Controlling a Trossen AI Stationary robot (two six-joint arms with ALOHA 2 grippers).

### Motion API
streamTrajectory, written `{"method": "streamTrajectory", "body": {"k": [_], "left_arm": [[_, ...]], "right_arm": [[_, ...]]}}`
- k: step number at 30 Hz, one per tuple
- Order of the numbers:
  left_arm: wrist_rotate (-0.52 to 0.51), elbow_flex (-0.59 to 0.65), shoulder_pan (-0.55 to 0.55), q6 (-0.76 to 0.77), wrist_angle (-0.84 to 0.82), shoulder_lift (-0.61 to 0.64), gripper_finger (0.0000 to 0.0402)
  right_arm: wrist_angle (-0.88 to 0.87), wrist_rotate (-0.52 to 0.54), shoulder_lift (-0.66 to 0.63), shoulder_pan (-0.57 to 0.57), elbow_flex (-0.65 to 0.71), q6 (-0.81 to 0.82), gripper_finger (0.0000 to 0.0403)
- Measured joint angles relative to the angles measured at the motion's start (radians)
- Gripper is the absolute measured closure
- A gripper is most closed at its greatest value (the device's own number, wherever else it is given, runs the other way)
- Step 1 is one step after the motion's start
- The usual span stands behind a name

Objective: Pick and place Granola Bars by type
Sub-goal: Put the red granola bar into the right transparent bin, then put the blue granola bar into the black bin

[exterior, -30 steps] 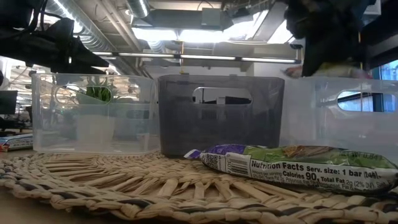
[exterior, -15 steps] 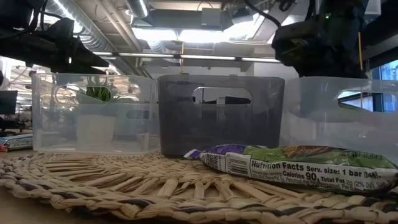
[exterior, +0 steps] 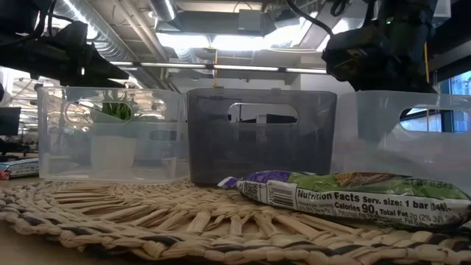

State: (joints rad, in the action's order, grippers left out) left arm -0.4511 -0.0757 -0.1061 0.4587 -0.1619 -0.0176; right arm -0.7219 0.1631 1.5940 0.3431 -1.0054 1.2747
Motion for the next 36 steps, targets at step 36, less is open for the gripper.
{"method": "streamTrajectory", "body": {"k": [36], "left_arm": [[0.024, 0.000, 0.000, 0.000, 0.000, 0.000, 0.0238]], "right_arm": [[-0.134, 0.318, -0.057, 0.238, -0.514, -0.584, 0.0219]]}}
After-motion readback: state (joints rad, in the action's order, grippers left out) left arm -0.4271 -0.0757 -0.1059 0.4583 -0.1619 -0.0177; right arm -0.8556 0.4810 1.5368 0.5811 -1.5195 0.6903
